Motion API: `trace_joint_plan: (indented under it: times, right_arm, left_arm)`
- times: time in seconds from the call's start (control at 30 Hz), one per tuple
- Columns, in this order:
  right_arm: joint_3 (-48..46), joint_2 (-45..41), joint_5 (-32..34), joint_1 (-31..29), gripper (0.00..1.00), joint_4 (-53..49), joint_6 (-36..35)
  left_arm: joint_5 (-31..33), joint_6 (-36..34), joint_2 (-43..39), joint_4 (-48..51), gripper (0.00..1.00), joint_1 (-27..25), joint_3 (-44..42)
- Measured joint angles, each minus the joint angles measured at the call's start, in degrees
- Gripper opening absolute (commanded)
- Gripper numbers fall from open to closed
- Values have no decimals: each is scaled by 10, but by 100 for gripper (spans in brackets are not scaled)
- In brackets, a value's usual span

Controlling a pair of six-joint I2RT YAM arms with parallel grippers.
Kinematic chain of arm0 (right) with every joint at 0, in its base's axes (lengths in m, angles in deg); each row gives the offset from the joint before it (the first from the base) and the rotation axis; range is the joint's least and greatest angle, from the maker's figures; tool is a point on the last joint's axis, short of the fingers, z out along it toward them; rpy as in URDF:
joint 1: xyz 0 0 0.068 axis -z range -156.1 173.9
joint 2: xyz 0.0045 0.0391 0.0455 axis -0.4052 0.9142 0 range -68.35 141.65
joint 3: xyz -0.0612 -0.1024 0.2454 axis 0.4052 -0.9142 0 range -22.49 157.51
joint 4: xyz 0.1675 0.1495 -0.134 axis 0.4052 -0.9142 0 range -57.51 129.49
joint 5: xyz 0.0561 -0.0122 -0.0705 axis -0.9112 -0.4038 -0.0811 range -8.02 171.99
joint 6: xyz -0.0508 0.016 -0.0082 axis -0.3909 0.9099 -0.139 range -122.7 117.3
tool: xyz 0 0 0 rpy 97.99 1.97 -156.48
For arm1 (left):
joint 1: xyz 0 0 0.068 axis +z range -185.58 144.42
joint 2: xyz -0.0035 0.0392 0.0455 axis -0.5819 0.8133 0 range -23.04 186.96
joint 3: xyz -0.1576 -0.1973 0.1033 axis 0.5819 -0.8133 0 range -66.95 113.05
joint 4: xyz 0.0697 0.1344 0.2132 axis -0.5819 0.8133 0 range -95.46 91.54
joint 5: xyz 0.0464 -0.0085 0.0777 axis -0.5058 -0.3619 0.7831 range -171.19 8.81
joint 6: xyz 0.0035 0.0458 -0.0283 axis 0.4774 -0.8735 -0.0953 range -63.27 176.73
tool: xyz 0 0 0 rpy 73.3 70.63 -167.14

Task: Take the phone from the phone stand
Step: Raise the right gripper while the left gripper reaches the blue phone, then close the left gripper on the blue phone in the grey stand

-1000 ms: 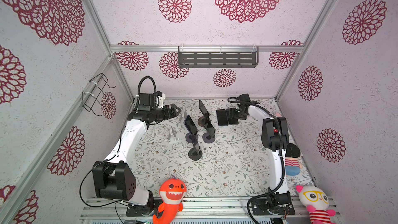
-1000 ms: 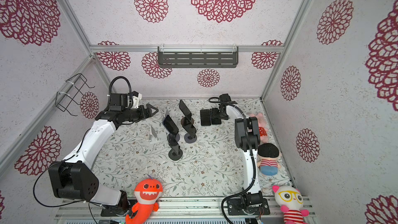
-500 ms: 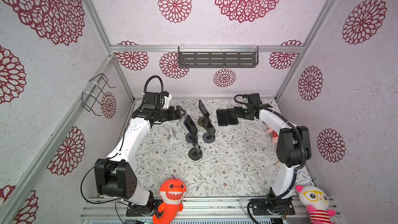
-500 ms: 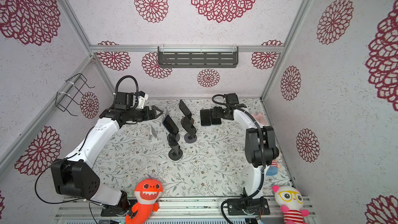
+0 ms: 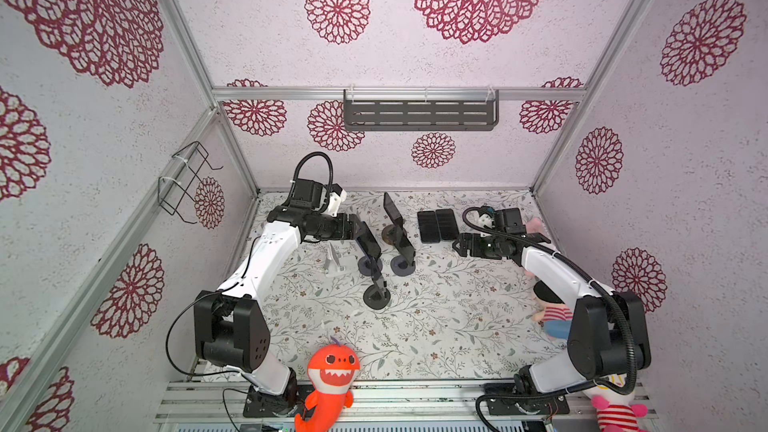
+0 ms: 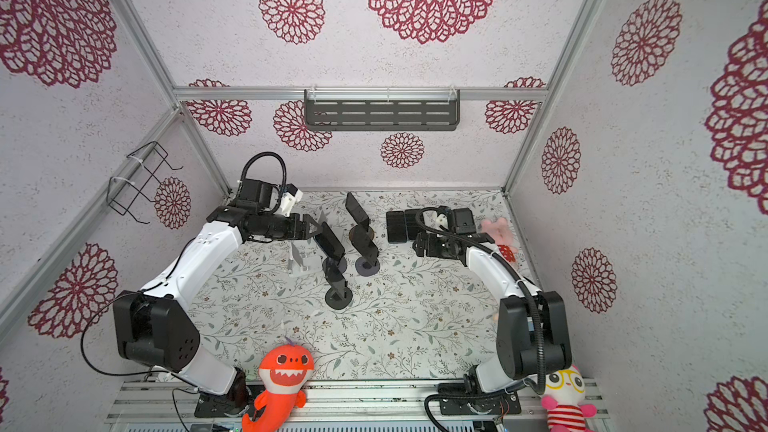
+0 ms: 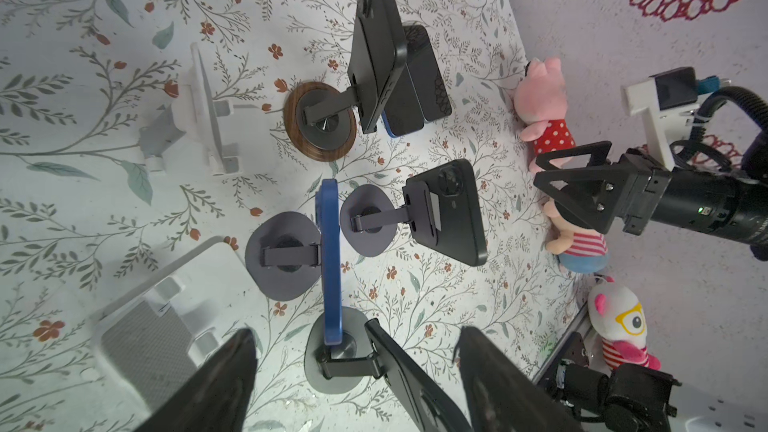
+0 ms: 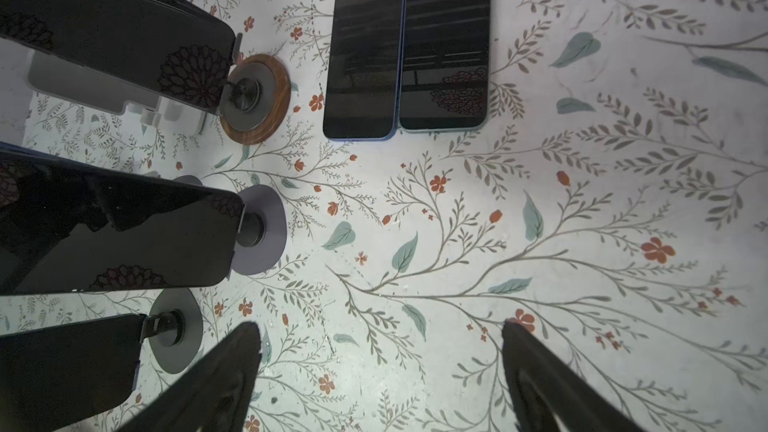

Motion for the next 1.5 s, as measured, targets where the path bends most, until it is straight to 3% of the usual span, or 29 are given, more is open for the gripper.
trace_joint_plan:
  times: [0.3,0.67,0.77,0.9,1.03,1.5]
  right_arm:
    - [-9,5,10,1,93,45,35]
    - [-10,33,5,0,92,76,58]
    - [-10,33,5,0,92,78,58]
    - [-10,33,5,0,92,81,58]
    - [-11,33,5,0,91,83,58]
    - [-19,33,5,-2,91,84,58]
  left_arm:
    - [10,-16,31,24,62,-35,3]
    - [22,-20,41,32,42,-39,4]
    - [32,-19,41,32,43,-39,4]
    - [44,-18,41,32,59,-39,5]
    - [56,-12,41,31,60,-38,5]
    - [78,12,41,-8,31,-36,-1]
